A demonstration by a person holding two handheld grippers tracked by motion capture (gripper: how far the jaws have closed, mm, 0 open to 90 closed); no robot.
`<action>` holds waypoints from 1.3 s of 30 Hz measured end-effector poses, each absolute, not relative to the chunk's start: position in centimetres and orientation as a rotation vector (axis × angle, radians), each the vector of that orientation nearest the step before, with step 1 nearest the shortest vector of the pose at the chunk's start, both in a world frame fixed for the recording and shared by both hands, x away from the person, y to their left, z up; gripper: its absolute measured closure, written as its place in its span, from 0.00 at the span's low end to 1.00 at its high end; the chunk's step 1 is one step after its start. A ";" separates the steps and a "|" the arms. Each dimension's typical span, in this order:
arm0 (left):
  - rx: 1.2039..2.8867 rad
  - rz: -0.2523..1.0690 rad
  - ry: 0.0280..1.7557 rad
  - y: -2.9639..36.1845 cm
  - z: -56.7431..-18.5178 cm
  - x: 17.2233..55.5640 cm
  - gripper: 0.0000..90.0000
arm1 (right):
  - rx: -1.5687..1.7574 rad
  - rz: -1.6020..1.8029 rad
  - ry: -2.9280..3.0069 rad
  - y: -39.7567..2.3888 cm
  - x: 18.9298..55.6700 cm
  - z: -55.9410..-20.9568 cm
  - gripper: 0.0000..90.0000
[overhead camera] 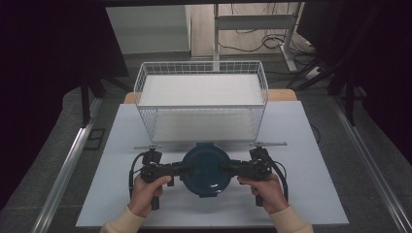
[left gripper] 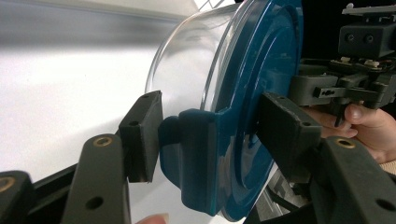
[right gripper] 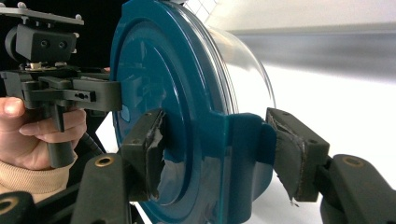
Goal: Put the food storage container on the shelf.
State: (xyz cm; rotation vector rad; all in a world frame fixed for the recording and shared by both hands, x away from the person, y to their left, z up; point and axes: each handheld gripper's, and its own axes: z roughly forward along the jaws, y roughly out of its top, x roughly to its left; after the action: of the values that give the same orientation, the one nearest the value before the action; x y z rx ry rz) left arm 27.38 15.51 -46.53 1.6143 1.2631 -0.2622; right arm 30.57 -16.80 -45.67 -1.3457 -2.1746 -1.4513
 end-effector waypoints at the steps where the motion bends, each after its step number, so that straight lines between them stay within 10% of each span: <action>1: 1.615 -0.260 1.261 15.6 -46.4 27.5 0.46 | -1.345 -1.452 -2.176 -16.8 30.6 -45.5 0.44; 39: 1.604 -0.176 1.163 16.5 -37.0 32.9 0.46 | -1.307 -1.594 -2.236 -15.9 35.2 -35.9 0.45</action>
State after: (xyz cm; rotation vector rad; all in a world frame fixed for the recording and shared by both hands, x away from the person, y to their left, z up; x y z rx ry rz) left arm 32.85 16.52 -37.01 1.6038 1.1628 -0.1757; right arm 35.25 -15.90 -35.88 -1.3069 -2.2364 -1.5937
